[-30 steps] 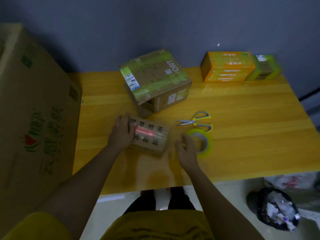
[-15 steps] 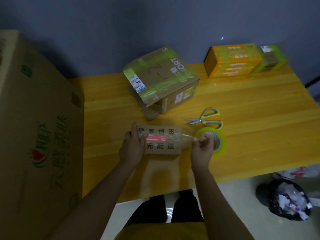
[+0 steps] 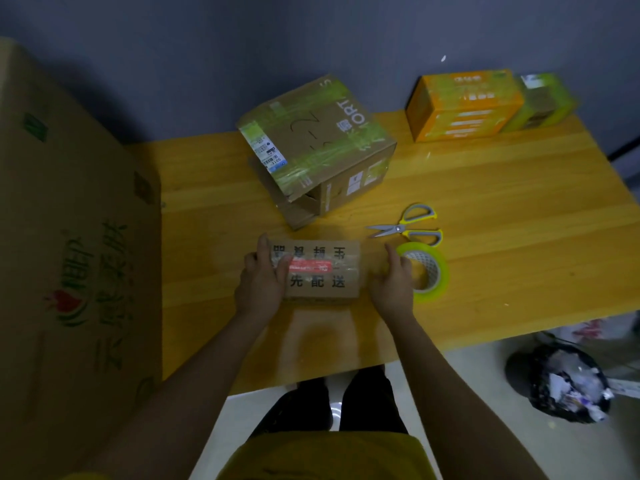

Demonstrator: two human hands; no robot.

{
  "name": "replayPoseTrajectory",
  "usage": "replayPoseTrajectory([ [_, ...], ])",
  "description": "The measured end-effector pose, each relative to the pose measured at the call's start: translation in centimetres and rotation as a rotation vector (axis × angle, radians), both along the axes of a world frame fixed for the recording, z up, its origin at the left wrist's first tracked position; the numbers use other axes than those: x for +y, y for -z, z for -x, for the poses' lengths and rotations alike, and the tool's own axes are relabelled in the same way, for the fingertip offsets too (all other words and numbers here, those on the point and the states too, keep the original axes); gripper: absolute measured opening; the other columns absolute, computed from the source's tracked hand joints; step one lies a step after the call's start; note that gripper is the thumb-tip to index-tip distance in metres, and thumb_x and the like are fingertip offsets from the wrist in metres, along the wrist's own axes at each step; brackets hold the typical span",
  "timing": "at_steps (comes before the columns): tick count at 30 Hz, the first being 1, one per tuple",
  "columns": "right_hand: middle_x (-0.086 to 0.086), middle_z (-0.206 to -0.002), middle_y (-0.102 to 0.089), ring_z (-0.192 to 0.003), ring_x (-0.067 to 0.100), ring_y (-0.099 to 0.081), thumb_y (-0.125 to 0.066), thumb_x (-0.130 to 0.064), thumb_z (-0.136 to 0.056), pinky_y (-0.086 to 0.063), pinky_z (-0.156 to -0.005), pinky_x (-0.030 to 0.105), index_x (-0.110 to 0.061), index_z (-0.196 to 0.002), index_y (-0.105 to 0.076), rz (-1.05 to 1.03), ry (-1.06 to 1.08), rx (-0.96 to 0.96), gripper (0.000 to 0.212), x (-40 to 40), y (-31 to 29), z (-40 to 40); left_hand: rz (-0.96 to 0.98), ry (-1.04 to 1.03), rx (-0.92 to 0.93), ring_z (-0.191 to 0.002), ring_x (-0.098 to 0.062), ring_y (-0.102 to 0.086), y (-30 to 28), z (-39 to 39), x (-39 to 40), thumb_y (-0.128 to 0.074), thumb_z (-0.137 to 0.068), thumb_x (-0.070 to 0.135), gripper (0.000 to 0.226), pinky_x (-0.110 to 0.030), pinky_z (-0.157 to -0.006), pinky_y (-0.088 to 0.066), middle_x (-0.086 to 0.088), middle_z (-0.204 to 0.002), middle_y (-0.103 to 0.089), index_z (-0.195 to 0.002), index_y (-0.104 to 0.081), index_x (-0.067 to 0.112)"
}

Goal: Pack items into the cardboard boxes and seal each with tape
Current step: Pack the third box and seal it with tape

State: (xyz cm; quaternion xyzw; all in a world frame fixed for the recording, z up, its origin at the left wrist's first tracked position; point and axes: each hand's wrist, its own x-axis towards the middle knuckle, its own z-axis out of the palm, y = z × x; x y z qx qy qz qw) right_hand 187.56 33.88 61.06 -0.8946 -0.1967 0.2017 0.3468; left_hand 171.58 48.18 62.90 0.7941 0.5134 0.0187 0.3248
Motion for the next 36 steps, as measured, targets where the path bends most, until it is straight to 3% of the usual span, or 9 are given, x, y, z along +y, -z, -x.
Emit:
replayPoseTrajectory([
  [3, 0.009, -0.146, -0.042, -0.129, 0.011, -0.041, -0.044, -0.011, -0.101, -0.032, -0.098, 0.017, -0.007, -0.149, -0.031, -0.313, 0.082, 0.123, 0.049, 1.0, -2.2, 3.1, 0.007, -0.009, -0.022, -0.108, -0.035, -0.053, -0.1, -0.1, -0.1, -0.033, -0.099, 0.051, 0.068, -0.040, -0.076, -0.048, -0.017, -0.143, -0.034, -0.154, -0.006, 0.022],
  [6, -0.006, -0.156, -0.023, -0.138, 0.000, -0.021, -0.037, -0.027, -0.104, -0.017, -0.100, 0.006, -0.016, -0.153, -0.018, -0.326, 0.041, 0.285, 0.054, 2.6, -2.0, 5.5, 0.060, -0.033, -0.059, -0.112, -0.032, -0.055, -0.1, -0.3, -0.2, -0.035, -0.098, 0.052, 0.073, -0.036, -0.072, -0.049, -0.010, -0.153, -0.029, -0.154, 0.002, 0.023],
  [12, 0.006, -0.155, -0.032, -0.139, 0.024, -0.035, -0.038, -0.034, -0.103, -0.034, -0.111, 0.041, -0.021, -0.153, -0.018, -0.271, 0.073, 0.372, 0.056, 3.6, 0.5, 3.9, 0.161, -0.157, -0.106, -0.117, -0.032, -0.056, 0.0, -0.2, -0.2, -0.039, -0.095, 0.057, 0.082, -0.030, -0.074, -0.046, -0.008, -0.153, -0.035, -0.154, 0.006, 0.024],
  [16, 0.003, -0.156, -0.031, -0.142, 0.020, -0.030, -0.036, -0.048, -0.101, -0.027, -0.116, 0.041, -0.023, -0.153, -0.024, -0.276, 0.004, 0.533, 0.059, 4.0, 0.4, 1.9, 0.287, -0.253, -0.144, -0.127, -0.034, -0.048, -0.4, -0.4, -0.5, -0.041, -0.096, 0.052, 0.081, -0.036, -0.090, -0.045, -0.010, -0.155, -0.030, -0.154, 0.007, 0.021],
  [20, 0.002, -0.144, -0.049, -0.131, 0.021, -0.046, -0.037, -0.080, -0.080, -0.038, -0.108, 0.047, -0.026, -0.143, -0.044, -0.128, -0.209, 0.386, 0.083, 4.0, 0.0, 0.0, 0.449, -0.308, -0.118, -0.129, -0.036, -0.046, -0.8, -0.2, -2.0, -0.043, -0.098, 0.046, 0.087, -0.038, -0.093, -0.047, -0.007, -0.161, -0.007, -0.148, 0.025, 0.022],
  [25, 0.019, -0.109, -0.063, -0.105, 0.037, -0.058, -0.046, -0.026, -0.092, -0.047, -0.088, 0.047, 0.000, -0.113, -0.061, -0.196, -0.155, -0.161, 0.037, -0.2, -0.9, -1.9, 0.135, -0.168, 0.084, -0.147, -0.032, 0.008, -2.1, -1.0, -3.2, -0.037, -0.102, 0.036, 0.076, -0.049, -0.118, -0.010, -0.007, -0.159, 0.020, -0.150, 0.018, 0.017],
  [30, 0.009, -0.137, -0.046, -0.136, 0.026, -0.034, -0.054, -0.034, -0.092, -0.016, -0.113, 0.047, -0.012, -0.140, -0.040, 0.659, -0.482, -0.307, 0.055, -6.9, 1.9, -3.4, -0.159, 0.141, 0.097, -0.146, -0.026, 0.009, -3.2, -3.6, -5.6, -0.038, -0.098, 0.021, 0.064, -0.046, -0.117, 0.005, -0.009, -0.159, 0.006, -0.153, -0.005, 0.017],
  [32, 0.005, -0.134, -0.050, -0.133, 0.022, -0.040, -0.053, -0.023, -0.090, -0.012, -0.115, 0.048, -0.017, -0.136, -0.046, 0.613, -0.597, -0.378, 0.046, -7.6, 1.5, -4.6, -0.166, 0.252, 0.013, -0.143, -0.026, -0.004, -3.8, -5.3, -6.8, -0.038, -0.097, 0.019, 0.054, -0.041, -0.116, -0.005, -0.009, -0.157, -0.008, -0.149, -0.022, 0.019],
  [36, 0.024, -0.125, -0.059, -0.118, 0.042, -0.055, -0.059, -0.011, -0.079, -0.039, -0.101, 0.048, 0.000, -0.129, -0.056, 0.125, -0.597, -0.202, 0.052, -8.3, -0.4, -7.6, -0.033, 0.353, -0.114, -0.143, -0.021, -0.016, -5.8, -9.4, -8.4, -0.036, -0.101, 0.015, 0.047, -0.025, -0.111, -0.014, -0.007, -0.156, -0.022, -0.147, -0.031, 0.011],
])
